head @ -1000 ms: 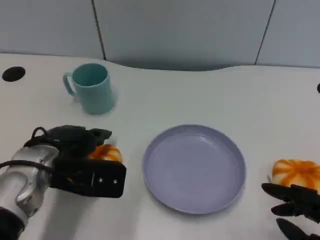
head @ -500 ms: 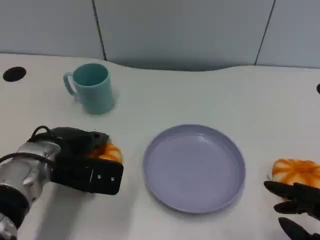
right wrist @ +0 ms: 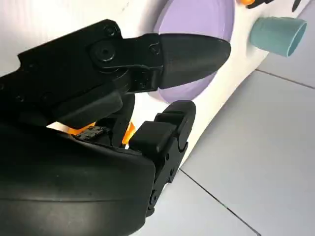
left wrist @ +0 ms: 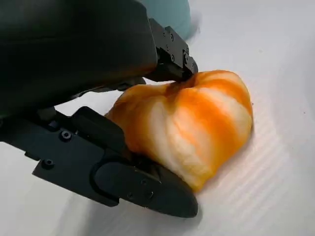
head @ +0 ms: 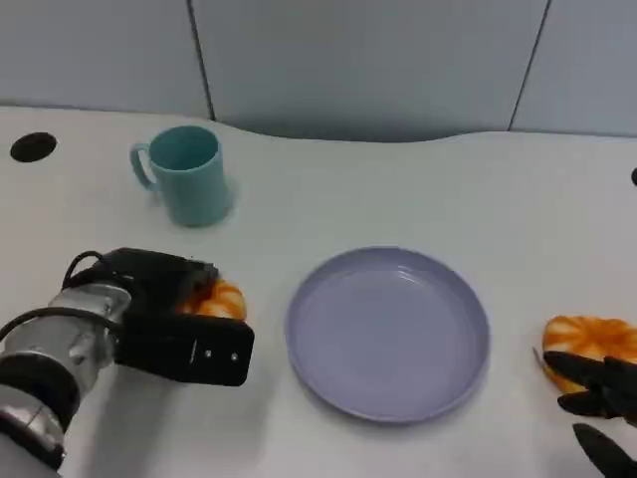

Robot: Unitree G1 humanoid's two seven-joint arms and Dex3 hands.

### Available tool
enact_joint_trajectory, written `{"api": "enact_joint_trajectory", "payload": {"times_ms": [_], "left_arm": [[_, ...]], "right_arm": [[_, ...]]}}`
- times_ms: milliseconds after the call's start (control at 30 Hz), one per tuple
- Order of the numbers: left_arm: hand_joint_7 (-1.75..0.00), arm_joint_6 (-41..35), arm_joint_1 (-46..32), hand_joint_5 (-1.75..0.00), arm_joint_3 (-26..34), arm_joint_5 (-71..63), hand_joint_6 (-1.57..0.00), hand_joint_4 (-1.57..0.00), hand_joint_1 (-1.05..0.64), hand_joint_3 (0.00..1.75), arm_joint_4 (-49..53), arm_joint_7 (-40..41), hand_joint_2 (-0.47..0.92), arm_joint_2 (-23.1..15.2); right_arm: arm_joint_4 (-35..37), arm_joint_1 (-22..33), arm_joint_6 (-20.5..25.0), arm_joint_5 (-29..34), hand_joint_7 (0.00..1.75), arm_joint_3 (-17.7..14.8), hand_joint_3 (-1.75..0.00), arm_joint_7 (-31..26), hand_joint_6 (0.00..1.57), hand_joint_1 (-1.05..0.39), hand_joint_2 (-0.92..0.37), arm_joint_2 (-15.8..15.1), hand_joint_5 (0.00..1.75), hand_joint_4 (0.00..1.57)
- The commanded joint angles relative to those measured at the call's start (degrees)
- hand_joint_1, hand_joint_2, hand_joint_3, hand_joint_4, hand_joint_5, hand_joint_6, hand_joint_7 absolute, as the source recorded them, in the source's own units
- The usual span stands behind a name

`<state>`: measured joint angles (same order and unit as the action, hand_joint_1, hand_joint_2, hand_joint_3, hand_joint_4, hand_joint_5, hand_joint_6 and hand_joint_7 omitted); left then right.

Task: Grasp the bread from the table and place it into the plate.

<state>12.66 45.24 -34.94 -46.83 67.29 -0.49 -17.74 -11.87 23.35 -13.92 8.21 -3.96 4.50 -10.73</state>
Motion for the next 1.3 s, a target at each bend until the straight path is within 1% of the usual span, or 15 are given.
{"api": "enact_joint_trajectory", "payload": {"times_ms": [33, 200, 267, 333, 367, 400, 433, 467, 500, 533, 567, 667, 800, 1067, 1300], "left_arm": [[-0.03, -2.93, 2.12, -0.25, -0.34, 0.62, -0.33, -0.25, -0.5, 0.16, 2.18, -1.98, 0.92, 1.71], [-0.02, -3.84, 3.05, -0.3, 0.3, 2.22, -0.34, -0.24, -0.36, 0.09, 2.94, -3.51, 0.92, 2.07], [-0.03, -3.79, 3.5, -0.63, 1.02, 3.38, -0.47, -0.29, -0.25, 0.08, 4.08, -2.94, 0.92, 2.38], [-0.02, -3.04, 3.77, -0.8, 1.76, 4.39, -0.51, -0.28, -0.21, 0.08, 4.84, -2.3, 0.92, 2.42], [-0.07, -2.44, 3.86, -1.17, 2.16, 4.91, -0.61, -0.27, -0.18, 0.08, 5.14, -2.02, 0.92, 2.34], [-0.09, -1.85, 4.03, -1.32, 2.79, 5.67, -0.64, -0.25, -0.17, 0.08, 5.54, -1.96, 0.92, 2.3], [-0.37, -1.47, 4.17, -1.53, 3.2, 6.17, -0.61, -0.25, -0.15, 0.08, 5.84, -1.96, 0.92, 2.28], [-0.78, -1.3, 4.26, -1.66, 3.39, 6.41, -0.47, -0.25, -0.13, 0.08, 6.04, -2.0, 0.92, 2.29], [-0.93, -1.17, 4.33, -1.7, 3.47, 6.57, -0.41, -0.25, -0.13, 0.07, 6.19, -2.0, 0.92, 2.3], [-1.01, -1.48, 4.58, -1.72, 3.79, 6.91, -0.38, -0.25, -0.13, 0.07, 6.57, -1.35, 0.92, 2.53], [-1.44, -1.72, 4.79, -1.74, 4.01, 7.19, -0.35, -0.38, -0.17, 0.1, 6.88, -0.83, 0.92, 2.7], [-1.71, -2.24, 5.07, -1.75, 4.66, 7.54, -0.41, -0.55, -0.22, 0.15, 7.72, 2.06, 0.92, 3.6], [-1.74, -1.33, 4.93, -1.75, 6.48, 9.26, -0.48, -0.66, -0.3, 0.18, 8.06, 4.4, 0.92, 4.34], [-1.75, 2.11, 4.99, -1.75, 9.63, 12.47, -0.54, -0.71, -0.19, 0.1, 7.06, 5.98, 0.92, 3.59], [-1.75, 12.66, 4.47, -1.75, 15.03, 18.19, -0.63, -0.8, -0.13, 0.07, 4.2, 3.09, 0.88, 0.27]], "right_arm": [[0.58, -0.28, -0.77, -1.27, 0.0, -1.27, -0.43, -0.53, 0.75, -0.42, -0.92, 0.06, 0.58, 0.61], [0.41, -0.36, -0.65, -1.57, 0.0, -1.52, -0.43, -0.43, 0.75, -0.42, -0.92, 0.32, 0.56, 0.62], [0.27, -0.48, -0.56, -1.67, 0.0, -1.6, -0.42, -0.44, 0.75, -0.42, -0.92, 0.37, 0.56, 0.62], [0.1, -0.5, -0.42, -1.54, 0.0, -1.71, -0.42, -0.61, 0.75, -0.42, -0.92, 0.45, 0.56, 0.63], [-0.03, -0.47, -0.3, -1.43, 0.0, -1.76, -0.42, -0.75, 0.75, -0.43, -0.92, 0.54, 0.55, 0.63], [0.04, -0.48, -0.48, -1.3, 0.0, -1.83, -0.42, -0.9, 0.75, -0.43, -0.92, 0.61, 0.55, 0.63], [0.11, -0.5, -0.64, -1.22, 0.01, -1.87, -0.42, -1.01, 0.76, -0.43, -0.92, 0.64, 0.54, 0.63], [0.19, -0.52, -0.77, -1.19, 0.01, -1.88, -0.42, -1.05, 0.76, -0.43, -0.92, 0.64, 0.54, 0.63], [0.23, -0.53, -0.83, -1.17, 0.01, -1.89, -0.42, -1.08, 0.76, -0.43, -0.92, 0.65, 0.54, 0.64], [0.32, -0.46, -1.0, -1.17, 0.01, -1.91, -0.42, -1.09, 0.76, -0.43, -0.92, 0.62, 0.53, 0.64], [0.39, -0.41, -1.12, -1.17, 0.0, -1.94, -0.42, -1.09, 0.76, -0.43, -0.92, 0.61, 0.52, 0.63], [0.7, -0.49, -1.38, -1.4, 0.0, -2.02, -0.42, -1.09, 0.76, -0.42, -0.92, 0.71, 0.51, 0.64], [1.32, -0.67, -2.02, -0.63, 0.0, -2.04, -0.41, -1.24, 0.76, -0.43, -0.92, 0.33, 0.5, 0.65], [2.12, -1.22, -2.13, -0.31, 0.0, -2.09, -0.41, -1.45, 0.76, -0.42, -0.92, 0.55, 0.48, 0.68], [3.06, -2.0, -2.12, -0.33, 0.01, -1.61, -0.4, -1.62, 0.78, -0.42, -0.92, 1.15, 0.46, 0.7]]}}
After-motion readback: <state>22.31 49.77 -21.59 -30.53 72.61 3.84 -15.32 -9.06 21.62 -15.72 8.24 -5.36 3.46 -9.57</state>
